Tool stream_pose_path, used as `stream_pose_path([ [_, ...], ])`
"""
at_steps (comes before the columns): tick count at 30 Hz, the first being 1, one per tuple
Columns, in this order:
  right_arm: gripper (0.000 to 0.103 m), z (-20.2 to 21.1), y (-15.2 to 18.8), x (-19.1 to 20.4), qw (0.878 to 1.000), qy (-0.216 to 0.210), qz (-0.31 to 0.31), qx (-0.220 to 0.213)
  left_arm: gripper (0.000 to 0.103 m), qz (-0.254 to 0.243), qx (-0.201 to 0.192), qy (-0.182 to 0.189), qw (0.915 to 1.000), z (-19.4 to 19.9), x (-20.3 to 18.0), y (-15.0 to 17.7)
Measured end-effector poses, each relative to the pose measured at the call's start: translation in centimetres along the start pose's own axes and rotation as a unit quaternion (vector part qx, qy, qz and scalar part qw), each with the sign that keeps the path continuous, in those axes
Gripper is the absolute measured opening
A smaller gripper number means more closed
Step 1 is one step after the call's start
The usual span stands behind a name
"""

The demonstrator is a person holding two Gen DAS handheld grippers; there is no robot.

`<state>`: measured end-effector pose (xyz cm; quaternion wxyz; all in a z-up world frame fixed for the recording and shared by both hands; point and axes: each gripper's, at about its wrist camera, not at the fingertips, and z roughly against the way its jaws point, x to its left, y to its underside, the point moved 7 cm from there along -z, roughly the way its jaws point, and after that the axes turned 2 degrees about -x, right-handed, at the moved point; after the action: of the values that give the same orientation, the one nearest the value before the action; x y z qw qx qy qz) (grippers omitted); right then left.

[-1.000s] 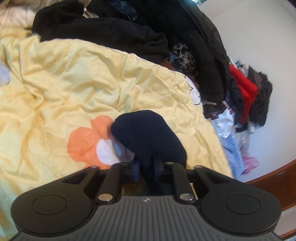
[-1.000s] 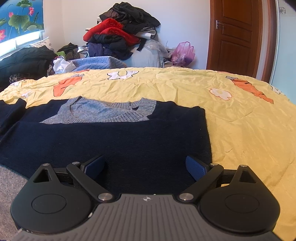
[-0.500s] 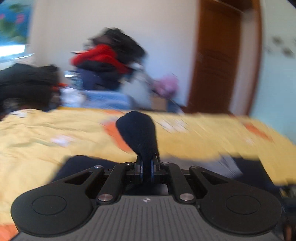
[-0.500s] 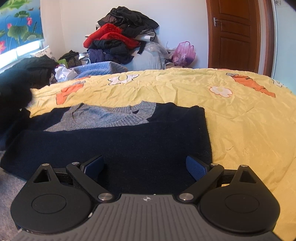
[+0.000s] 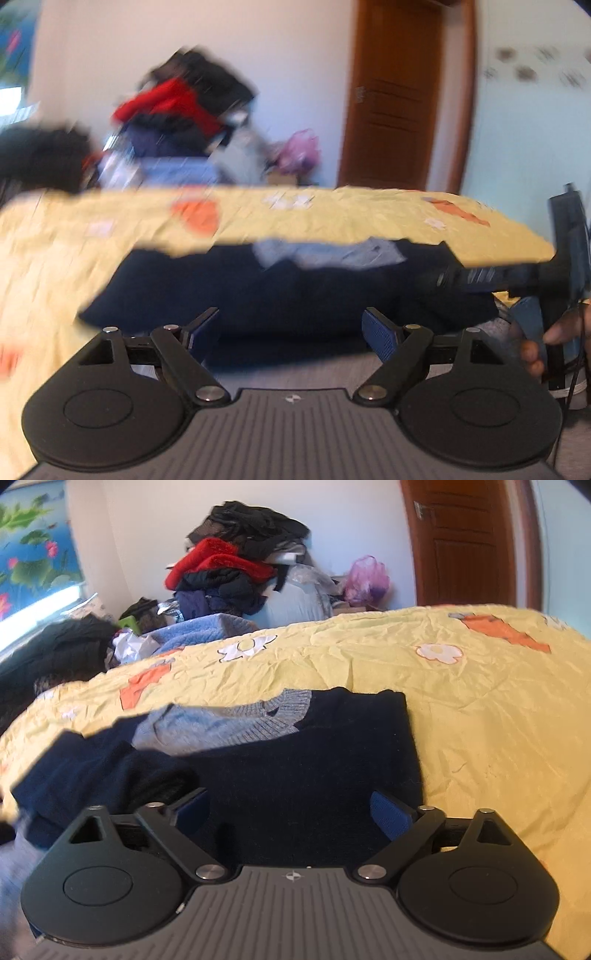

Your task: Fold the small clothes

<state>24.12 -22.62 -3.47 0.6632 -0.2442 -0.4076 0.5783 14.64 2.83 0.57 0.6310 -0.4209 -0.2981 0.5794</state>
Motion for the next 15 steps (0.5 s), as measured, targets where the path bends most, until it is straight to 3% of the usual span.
stream_pose_path([
  [3, 0.090, 0.8, -0.4, 2.8, 0.995, -0.080, -0.055, 0.014, 0.083, 0.031, 0.034, -0.017, 0.9988, 0.2, 1.5, 2.3],
  [7, 0.080, -1.6, 0.3, 7.2, 0.992, -0.094, -0.024, 0.083, 0.083, 0.035, 0.054, -0.029, 0.9975, -0.2, 1.9, 4.3],
  [9, 0.059, -2.7, 0.8, 8.8, 0.991, -0.088, -0.007, 0.101, 0.083, 0.034, 0.064, -0.035, 0.9967, -0.4, 1.9, 4.5],
  [11, 0.054, -3.3, 0.9, 9.8, 0.991, -0.085, 0.001, 0.105, 0.083, 0.035, 0.065, -0.037, 0.9966, -0.4, 2.1, 4.7],
  [14, 0.021, -3.3, 0.3, 9.7, 0.991, -0.083, -0.020, 0.101, 0.084, 0.032, 0.064, -0.037, 0.9967, -0.2, 2.1, 4.8],
  [15, 0.020, -3.0, -0.1, 9.4, 0.991, -0.086, -0.031, 0.097, 0.084, 0.033, 0.063, -0.037, 0.9967, -0.3, 2.1, 4.9],
])
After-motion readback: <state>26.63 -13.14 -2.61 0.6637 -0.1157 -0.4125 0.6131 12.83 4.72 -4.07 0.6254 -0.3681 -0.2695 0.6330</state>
